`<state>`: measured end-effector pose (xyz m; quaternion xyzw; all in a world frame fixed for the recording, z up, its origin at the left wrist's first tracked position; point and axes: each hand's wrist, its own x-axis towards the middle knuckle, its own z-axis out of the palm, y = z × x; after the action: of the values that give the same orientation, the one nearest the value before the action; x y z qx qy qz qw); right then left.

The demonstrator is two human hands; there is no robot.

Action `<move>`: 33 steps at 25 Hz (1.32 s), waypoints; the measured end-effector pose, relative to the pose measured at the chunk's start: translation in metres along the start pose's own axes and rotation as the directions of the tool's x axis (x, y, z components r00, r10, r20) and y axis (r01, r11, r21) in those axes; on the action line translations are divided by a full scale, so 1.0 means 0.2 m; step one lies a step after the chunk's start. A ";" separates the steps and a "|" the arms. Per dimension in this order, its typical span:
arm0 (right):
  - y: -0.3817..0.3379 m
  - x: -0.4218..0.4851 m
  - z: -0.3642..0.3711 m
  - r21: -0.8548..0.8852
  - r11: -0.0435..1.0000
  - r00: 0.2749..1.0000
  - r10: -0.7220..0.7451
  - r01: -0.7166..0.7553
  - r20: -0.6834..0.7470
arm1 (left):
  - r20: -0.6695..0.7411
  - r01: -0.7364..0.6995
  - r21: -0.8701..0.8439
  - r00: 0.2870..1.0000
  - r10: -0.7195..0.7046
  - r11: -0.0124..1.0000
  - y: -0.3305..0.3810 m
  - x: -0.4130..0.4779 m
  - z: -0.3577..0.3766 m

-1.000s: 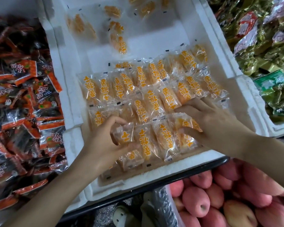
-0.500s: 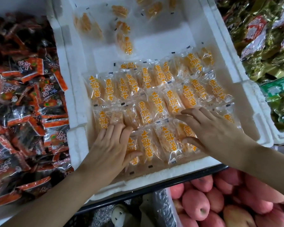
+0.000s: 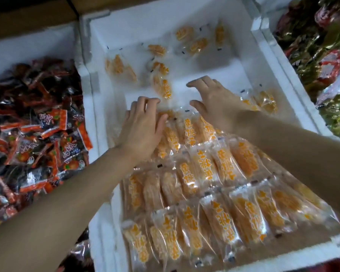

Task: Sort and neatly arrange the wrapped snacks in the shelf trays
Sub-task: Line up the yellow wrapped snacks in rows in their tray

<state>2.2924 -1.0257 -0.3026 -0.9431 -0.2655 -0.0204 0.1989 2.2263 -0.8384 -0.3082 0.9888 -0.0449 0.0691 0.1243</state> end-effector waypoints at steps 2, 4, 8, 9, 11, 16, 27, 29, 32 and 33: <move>-0.01 0.17 0.07 0.038 0.996 0.993 0.080 -0.084 0.086 | 0.026 0.113 -0.031 0.993 -0.113 0.993 -0.06 0.17 0.06; -0.04 0.32 0.13 0.053 0.991 0.984 0.112 -0.120 0.141 | -0.038 0.166 0.031 0.986 -0.165 0.986 -0.11 0.31 0.08; -0.10 0.50 0.17 0.053 0.987 0.974 0.138 -0.149 0.181 | -0.123 0.280 0.042 0.954 -0.273 0.959 -0.21 0.54 0.08; -0.12 0.51 0.17 0.030 0.991 0.974 0.121 -0.129 0.191 | -0.078 0.335 -0.024 0.939 -0.336 0.942 -0.25 0.60 0.11; -0.13 0.52 0.18 -0.005 0.998 0.977 0.063 -0.064 0.204 | -0.052 0.379 -0.205 0.916 -0.397 0.902 -0.29 0.65 0.15; -0.05 0.53 0.16 0.035 0.975 0.970 0.214 -0.220 0.119 | -0.079 0.322 -0.337 0.927 -0.367 0.885 -0.34 0.61 0.17; 0.06 0.39 0.01 0.310 0.854 0.899 0.439 -0.418 0.003 | 0.148 0.447 -0.288 0.894 -0.422 0.847 -0.10 0.62 0.25; 0.04 0.37 -0.03 0.250 0.885 0.915 0.403 -0.392 0.009 | 0.218 0.472 -0.394 0.882 -0.419 0.789 -0.13 0.61 0.24; 0.03 0.35 -0.09 0.283 0.887 0.921 0.389 -0.365 -0.032 | 0.220 0.461 -0.339 0.887 -0.407 0.820 -0.13 0.53 0.15; 0.04 0.34 -0.10 0.332 0.866 0.909 0.413 -0.374 -0.054 | 0.168 0.426 -0.331 0.905 -0.392 0.842 -0.12 0.50 0.10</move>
<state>2.3564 -1.0056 -0.2762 -0.9305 -0.0544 0.0052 0.3621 2.3295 -0.8276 -0.3185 0.9378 0.1494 -0.0151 0.3131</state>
